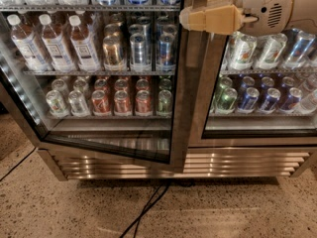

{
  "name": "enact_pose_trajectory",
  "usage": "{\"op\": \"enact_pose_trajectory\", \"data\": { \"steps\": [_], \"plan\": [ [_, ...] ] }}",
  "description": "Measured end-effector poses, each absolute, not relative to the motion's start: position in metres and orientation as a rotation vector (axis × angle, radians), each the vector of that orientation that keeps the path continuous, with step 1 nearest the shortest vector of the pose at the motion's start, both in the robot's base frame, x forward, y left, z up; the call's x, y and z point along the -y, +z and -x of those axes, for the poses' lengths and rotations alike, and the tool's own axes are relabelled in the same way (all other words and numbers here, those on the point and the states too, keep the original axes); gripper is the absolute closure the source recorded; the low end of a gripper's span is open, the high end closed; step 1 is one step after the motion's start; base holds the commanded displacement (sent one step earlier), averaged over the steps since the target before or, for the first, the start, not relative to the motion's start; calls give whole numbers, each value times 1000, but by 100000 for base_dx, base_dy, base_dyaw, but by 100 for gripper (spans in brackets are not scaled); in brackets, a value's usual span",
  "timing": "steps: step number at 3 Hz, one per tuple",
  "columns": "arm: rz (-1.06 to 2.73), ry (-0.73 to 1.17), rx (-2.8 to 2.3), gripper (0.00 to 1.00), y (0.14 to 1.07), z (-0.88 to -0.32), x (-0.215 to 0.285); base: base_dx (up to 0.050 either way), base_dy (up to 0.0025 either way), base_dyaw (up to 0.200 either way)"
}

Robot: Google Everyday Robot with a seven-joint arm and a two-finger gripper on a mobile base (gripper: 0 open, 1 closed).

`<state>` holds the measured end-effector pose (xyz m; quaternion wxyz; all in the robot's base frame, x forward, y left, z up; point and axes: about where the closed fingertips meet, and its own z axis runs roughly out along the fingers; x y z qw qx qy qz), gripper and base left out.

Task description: Open left fridge door

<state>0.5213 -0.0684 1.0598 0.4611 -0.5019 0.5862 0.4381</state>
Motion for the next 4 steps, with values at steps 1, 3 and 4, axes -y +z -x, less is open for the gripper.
{"op": "enact_pose_trajectory", "data": {
  "steps": [1, 3, 4],
  "plan": [
    [1218, 1051, -1441, 58, 1063, -521, 73, 0, 0, 0],
    [1148, 937, -1451, 37, 1075, -504, 96, 0, 0, 0],
    [1040, 707, -1409, 37, 1116, -462, 111, 0, 0, 0]
  ]
}}
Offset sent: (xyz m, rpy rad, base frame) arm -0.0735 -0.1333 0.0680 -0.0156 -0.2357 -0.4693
